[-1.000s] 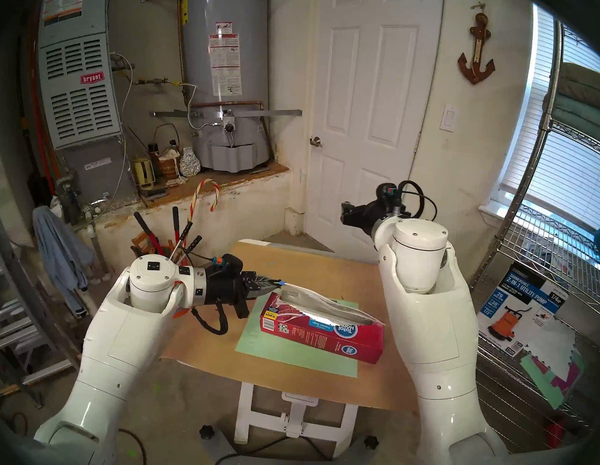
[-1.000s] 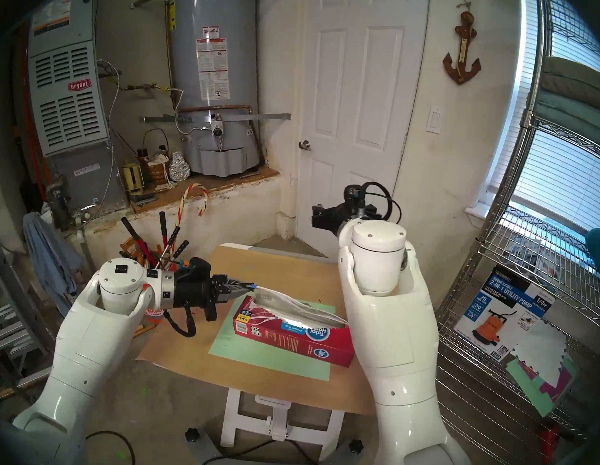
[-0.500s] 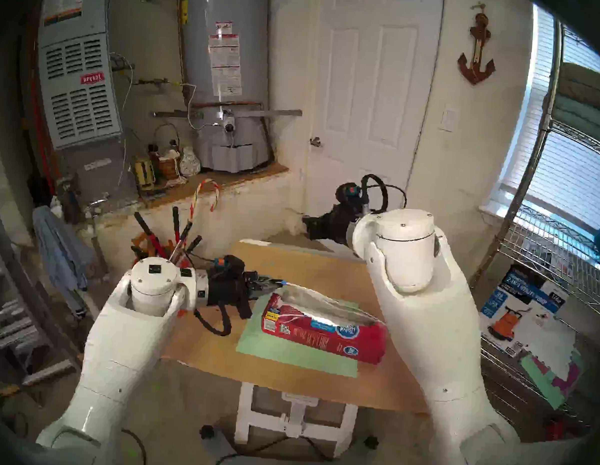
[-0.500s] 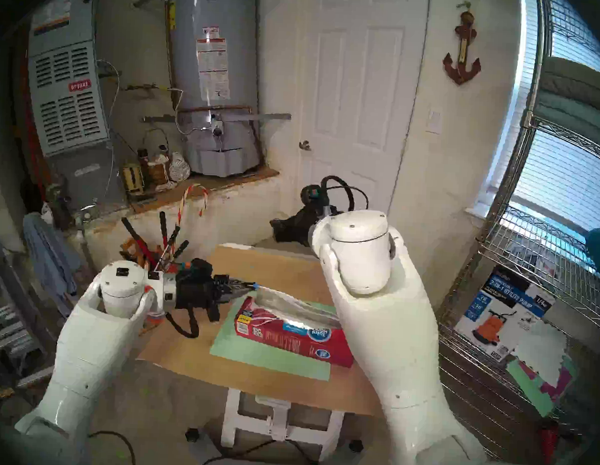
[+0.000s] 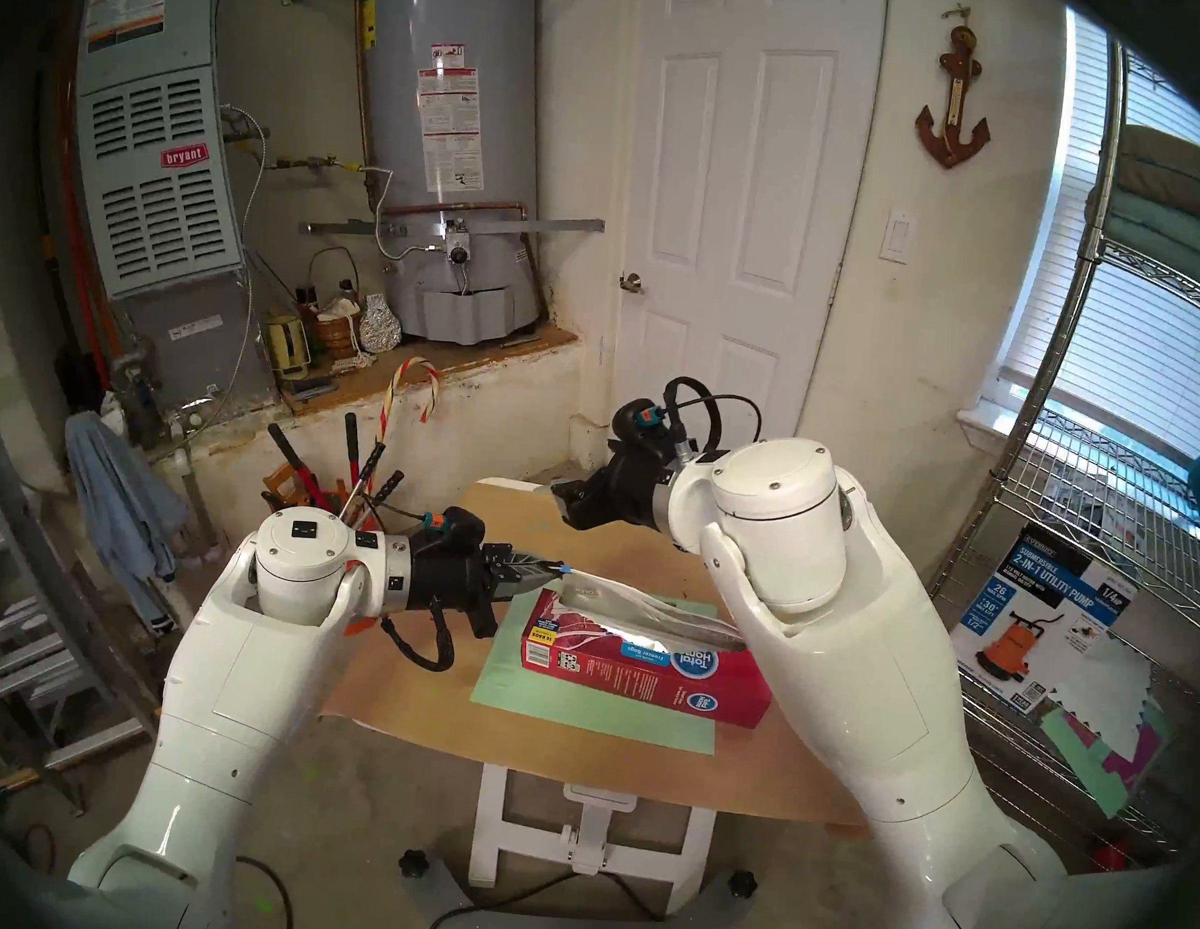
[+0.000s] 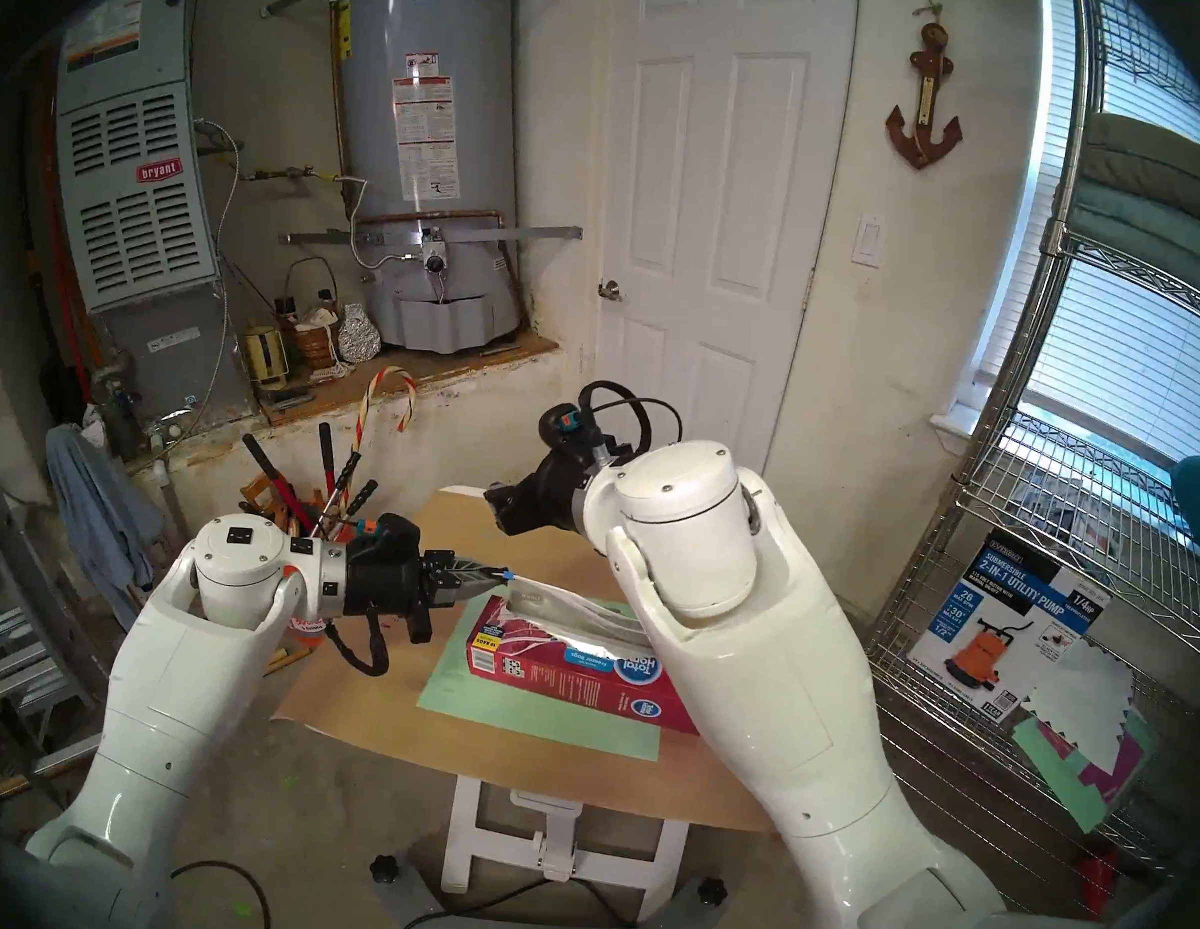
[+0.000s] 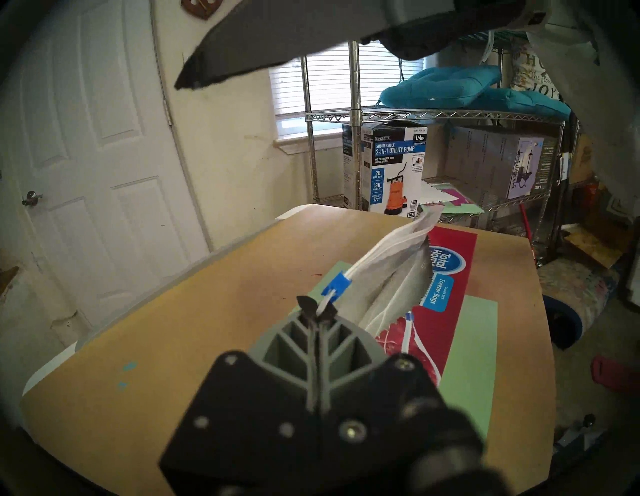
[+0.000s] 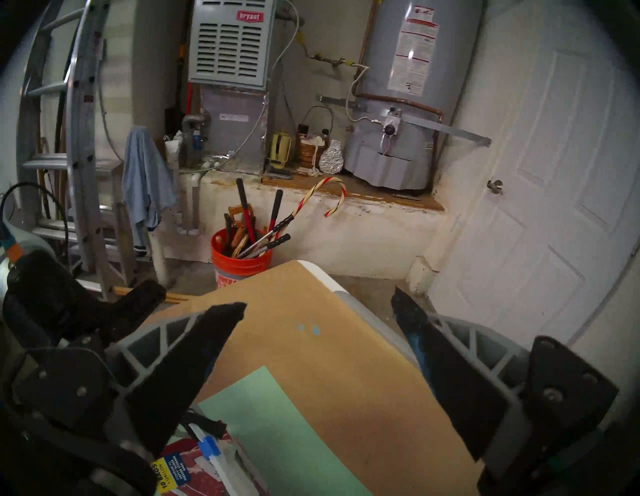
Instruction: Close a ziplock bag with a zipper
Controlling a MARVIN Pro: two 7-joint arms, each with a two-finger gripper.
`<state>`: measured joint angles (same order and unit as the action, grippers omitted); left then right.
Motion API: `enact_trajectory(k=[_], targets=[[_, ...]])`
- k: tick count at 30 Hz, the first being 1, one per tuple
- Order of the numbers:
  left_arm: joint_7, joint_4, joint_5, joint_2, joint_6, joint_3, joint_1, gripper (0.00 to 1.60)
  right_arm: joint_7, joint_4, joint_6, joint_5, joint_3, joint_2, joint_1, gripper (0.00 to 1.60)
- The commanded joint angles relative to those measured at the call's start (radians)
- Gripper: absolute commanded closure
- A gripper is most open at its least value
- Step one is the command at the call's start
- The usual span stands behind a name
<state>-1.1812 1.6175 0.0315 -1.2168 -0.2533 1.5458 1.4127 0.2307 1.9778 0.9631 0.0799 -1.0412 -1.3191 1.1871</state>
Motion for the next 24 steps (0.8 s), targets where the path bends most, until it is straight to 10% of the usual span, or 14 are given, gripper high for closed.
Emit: enact_trajectory(k=[1,24], targets=[[0.001,0.014,0.011,0.000,0.010,0.019,-0.012,1.60,-0.026,-0.016,-0.003,-0.036,0.054,0.001,-0.028,0.00],[-0.027,-0.047,0.008,-0.002,0.031,0.021,-0.053,1.60,0.202,0.096,-0.003,0.072,-0.054,0.223,0.006,0.00]])
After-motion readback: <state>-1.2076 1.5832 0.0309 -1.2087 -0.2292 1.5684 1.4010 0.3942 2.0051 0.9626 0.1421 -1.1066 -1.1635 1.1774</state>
